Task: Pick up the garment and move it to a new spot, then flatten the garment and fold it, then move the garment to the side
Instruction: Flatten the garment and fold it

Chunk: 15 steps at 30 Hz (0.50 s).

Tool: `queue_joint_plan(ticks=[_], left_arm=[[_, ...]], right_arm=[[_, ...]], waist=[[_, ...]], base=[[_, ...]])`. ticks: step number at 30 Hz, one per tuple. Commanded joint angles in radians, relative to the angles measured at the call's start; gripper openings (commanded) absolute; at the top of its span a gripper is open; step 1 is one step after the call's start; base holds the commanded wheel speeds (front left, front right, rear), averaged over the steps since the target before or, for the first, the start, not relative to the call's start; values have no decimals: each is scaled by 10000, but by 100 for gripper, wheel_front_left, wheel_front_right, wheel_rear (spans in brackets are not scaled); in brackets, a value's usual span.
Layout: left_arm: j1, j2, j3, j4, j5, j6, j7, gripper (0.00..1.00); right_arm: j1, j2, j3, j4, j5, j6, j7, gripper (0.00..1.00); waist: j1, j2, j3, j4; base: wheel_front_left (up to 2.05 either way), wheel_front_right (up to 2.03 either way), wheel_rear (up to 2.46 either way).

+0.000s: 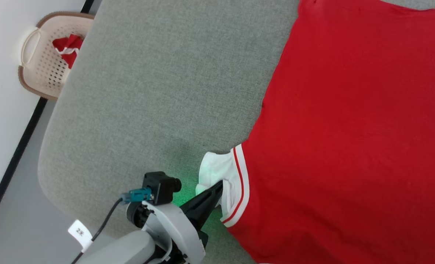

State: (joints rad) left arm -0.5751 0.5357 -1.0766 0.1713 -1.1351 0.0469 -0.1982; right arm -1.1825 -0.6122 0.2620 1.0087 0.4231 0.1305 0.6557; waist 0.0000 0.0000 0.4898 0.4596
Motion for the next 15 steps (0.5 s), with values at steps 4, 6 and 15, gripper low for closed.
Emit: queue_joint_plan(ticks=[4,6,15], left_arm=[[-53,14,2,228,-68,-13,46,0],[-59,39,31,292,-84,-15,38,0],[244,503,115,534,-206,146,98,0]], right_arm=[[730,50,-200,1171,-310,-7,206,0],[538,187,-434,1419,-507,-15,22,0],[1197,1209,366,571,-200,6,-394,0]], waist=[[0,0,-174,-111],[0,0,-294,-234],[0,0,-1551,-1224]], base=[[0,0,0],[0,0,0],[0,0,0]])
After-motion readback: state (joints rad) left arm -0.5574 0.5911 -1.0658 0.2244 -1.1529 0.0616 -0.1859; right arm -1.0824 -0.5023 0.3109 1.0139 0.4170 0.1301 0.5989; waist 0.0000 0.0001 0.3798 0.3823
